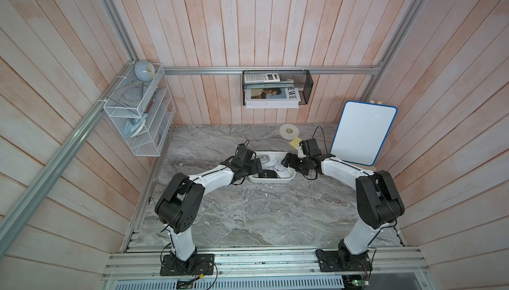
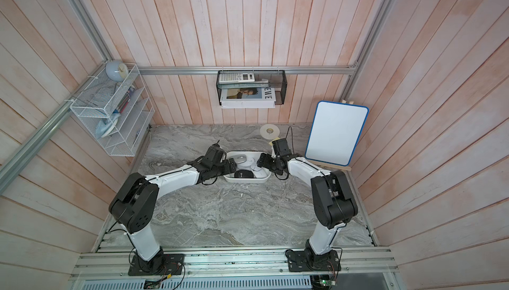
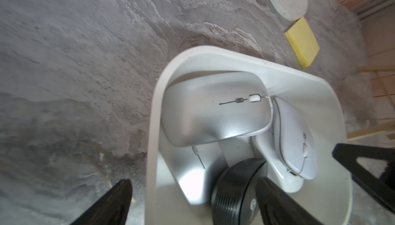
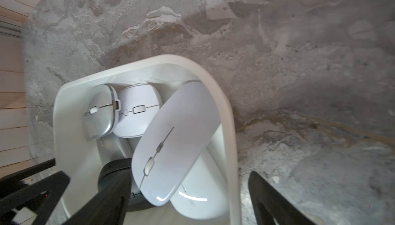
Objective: Take out the mouse from the storage box
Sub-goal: Move the storage box to the center of the board, then pick up the mouse from the storage box.
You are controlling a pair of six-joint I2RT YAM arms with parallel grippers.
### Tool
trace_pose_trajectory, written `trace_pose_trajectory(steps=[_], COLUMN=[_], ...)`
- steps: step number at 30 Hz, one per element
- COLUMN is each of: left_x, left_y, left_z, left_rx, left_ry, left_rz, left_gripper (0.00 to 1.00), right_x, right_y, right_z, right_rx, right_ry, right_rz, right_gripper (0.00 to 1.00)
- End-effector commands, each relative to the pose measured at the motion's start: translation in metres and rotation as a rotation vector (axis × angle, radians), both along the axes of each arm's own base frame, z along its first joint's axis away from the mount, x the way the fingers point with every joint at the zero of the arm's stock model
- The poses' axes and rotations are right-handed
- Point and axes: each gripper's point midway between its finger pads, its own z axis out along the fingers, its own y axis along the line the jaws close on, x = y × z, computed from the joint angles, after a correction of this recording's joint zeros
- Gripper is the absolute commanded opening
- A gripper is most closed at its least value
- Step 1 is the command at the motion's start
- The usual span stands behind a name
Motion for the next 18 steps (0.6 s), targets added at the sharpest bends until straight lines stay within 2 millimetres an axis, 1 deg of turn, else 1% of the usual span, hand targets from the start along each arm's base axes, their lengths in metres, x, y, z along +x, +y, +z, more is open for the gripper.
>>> trace_pose_trajectory(steps=[1,2,3,4,6,8,12,18], left_x=[0.013,0.015,0.015,0.014,0.009,0.003,0.006,0.015], left_y=[0.031,0.030,0.027,0.020,0.004,-0.011,-0.022,-0.028], left_z=[0.034,0.042,0.045,0.051,0.057,0.055,0.048,0.021], left_rx=[0.218,0.253,0.279,0.291,0.303,0.306,0.333,0.422], left_ry=[-0.093,-0.109,-0.115,-0.124,-0.132,-0.118,-0.074,0.023], left_rz=[-0.044,-0.089,-0.135,-0.195,-0.301,-0.403,-0.494,-0.591], left_gripper=[0.97,0.97,0.97,0.97,0.97,0.97,0.97,0.97], right_x=[-0.013,-0.017,-0.021,-0.024,-0.031,-0.038,-0.050,-0.064], right_y=[-0.027,-0.029,-0.031,-0.033,-0.035,-0.036,-0.038,-0.039], right_z=[0.008,0.009,0.010,0.011,0.012,0.014,0.016,0.016], right_rx=[-0.120,-0.130,-0.136,-0.140,-0.146,-0.140,-0.130,-0.124], right_ry=[-0.020,-0.027,-0.030,-0.035,-0.039,-0.043,-0.054,-0.060], right_rz=[-0.002,0.004,0.009,0.014,0.015,0.019,0.024,0.042], right_gripper=[0.90,0.90,0.90,0.90,0.90,0.90,0.90,0.91])
